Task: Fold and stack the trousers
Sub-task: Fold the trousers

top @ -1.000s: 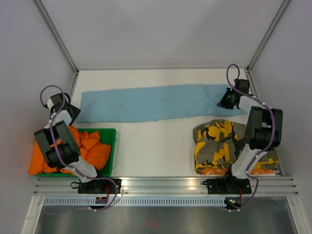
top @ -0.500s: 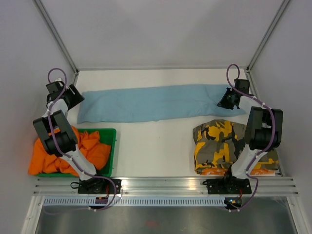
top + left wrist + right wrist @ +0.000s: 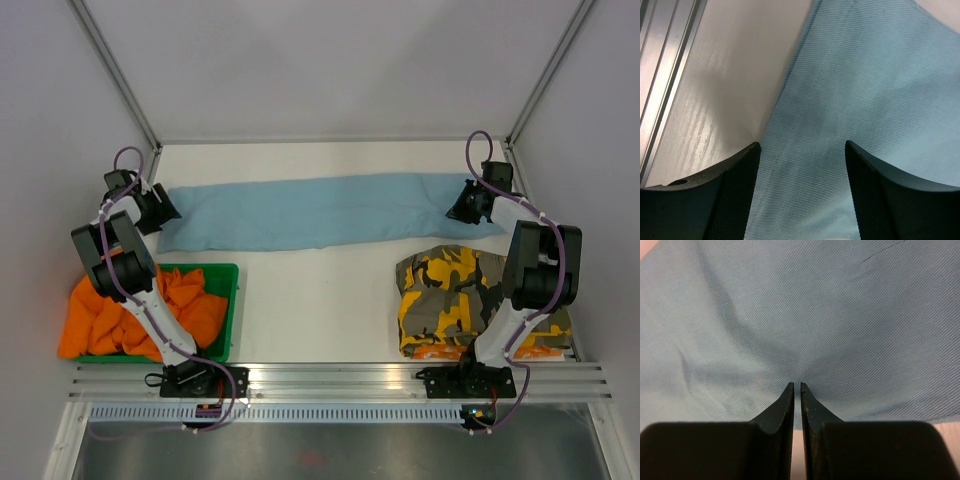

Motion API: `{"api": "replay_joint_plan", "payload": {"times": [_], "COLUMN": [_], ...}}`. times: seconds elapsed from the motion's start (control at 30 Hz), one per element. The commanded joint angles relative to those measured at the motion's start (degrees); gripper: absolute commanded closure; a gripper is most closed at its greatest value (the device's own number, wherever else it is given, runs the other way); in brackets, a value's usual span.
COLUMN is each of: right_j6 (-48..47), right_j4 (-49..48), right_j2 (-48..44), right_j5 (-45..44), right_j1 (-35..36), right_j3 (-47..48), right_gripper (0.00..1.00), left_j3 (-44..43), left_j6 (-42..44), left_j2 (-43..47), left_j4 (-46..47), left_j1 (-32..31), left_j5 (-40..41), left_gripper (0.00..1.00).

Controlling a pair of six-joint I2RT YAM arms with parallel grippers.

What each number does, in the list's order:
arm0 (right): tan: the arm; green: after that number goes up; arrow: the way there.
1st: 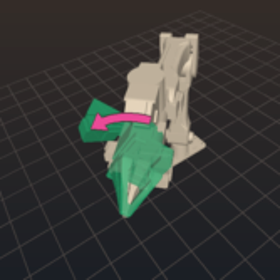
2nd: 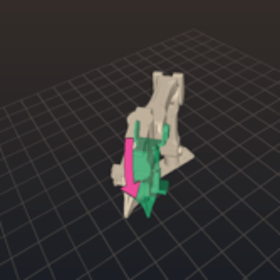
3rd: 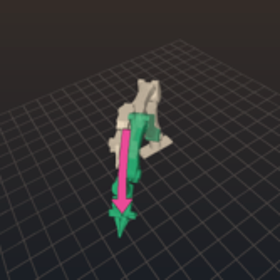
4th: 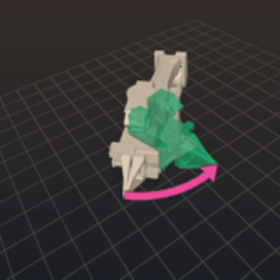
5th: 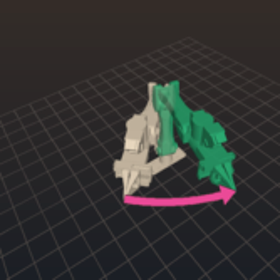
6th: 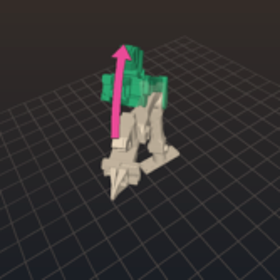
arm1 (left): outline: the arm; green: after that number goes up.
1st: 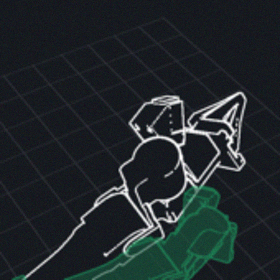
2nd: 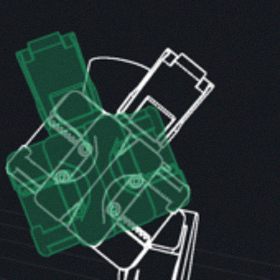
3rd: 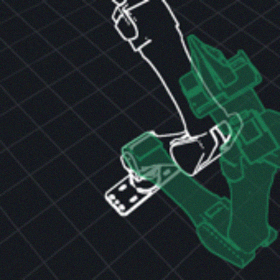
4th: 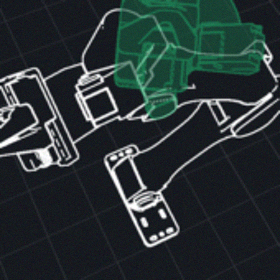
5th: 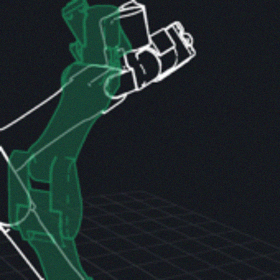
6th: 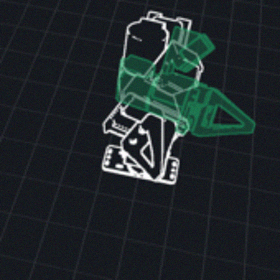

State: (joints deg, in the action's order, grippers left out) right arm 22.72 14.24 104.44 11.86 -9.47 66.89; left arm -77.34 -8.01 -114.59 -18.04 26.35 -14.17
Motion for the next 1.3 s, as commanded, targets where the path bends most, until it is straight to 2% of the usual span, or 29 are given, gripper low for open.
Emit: {"api": "replay_joint_plan", "payload": {"times": [0.0, 0.1, 0.3, 0.53, 0.6, 0.7, 0.83, 0.9, 1.0, 1.03, 1.07, 1.23, 1.27], "right_j6": [0.4, 0.2, 0.1, 0.5, 0.4, 0.0, -0.1, -0.1, -0.2, -0.2, -0.1, 0.0, 0.2], "right_j4": [0.0, 0.2, 0.4, 0.0, 0.0, 0.4, 0.5, 0.8, 1.4, 1.1, 0.9, 0.8, 0.6], "right_j2": [-2.8, -2.8, -2.4, -2.4, -2.5, -2.3, -2.4, -2.7, -3.7, -4.1, -4.3, -4.9, -5.0], "right_j5": [-0.6, -0.7, -0.3, -0.2, -0.3, -0.9, -1.0, -1.1, -1.7, -2.1, -2.3, -1.4, -1.1], "right_j1": [0.3, 0.2, 0.2, 0.3, 0.3, 0.3, 0.2, 0.2, 0.2, 0.3, 0.3, 0.2, 0.2], "right_j3": [0.8, 0.9, 1.4, 0.7, 0.6, 0.9, 1.0, 0.8, 0.4, 0.2, -0.2, -0.2, -0.1], "right_gripper": [0.85, 0.85, 0.85, 0.84, 0.84, 0.84, 0.85, 0.84, 0.84, 0.84, 0.84, 0.84, 0.84], "left_j3": [-4.4, -5.9, -4.5, -6.2, -6.3, -6.8, -8.3, -10.2, -11.5, -11.8, -12.2, -12.4, -12.8], "left_j6": [3.6, 5.1, 7.6, 7.9, 9.7, 10.9, 11.1, 11.3, 12.1, 12.1, 12.0, 10.6, 11.2], "left_j2": [-3.5, -4.7, -1.2, -5.0, -5.9, -6.7, -8.3, -10.2, -11.4, -11.6, -11.6, -8.6, -7.6], "left_j4": [-6.3, -8.8, -6.6, -8.4, -9.3, -10.3, -12.0, -13.8, -14.8, -14.9, -15.0, -12.8, -12.3], "left_j1": [-1.5, -3.8, -4.7, -4.7, -4.8, -6.1, -6.7, -6.8, -7.4, -7.4, -7.5, -7.4, -7.2], "left_j5": [5.8, 13.6, 18.1, 12.7, 9.4, 9.5, 11.5, 11.9, 10.8, 10.8, 10.9, 14.6, 17.3], "left_gripper": [0.26, 0.26, 0.26, 0.28, 0.30, 0.35, 0.57, 0.62, 0.76, 0.89, 0.98, 0.98, 0.98]}}
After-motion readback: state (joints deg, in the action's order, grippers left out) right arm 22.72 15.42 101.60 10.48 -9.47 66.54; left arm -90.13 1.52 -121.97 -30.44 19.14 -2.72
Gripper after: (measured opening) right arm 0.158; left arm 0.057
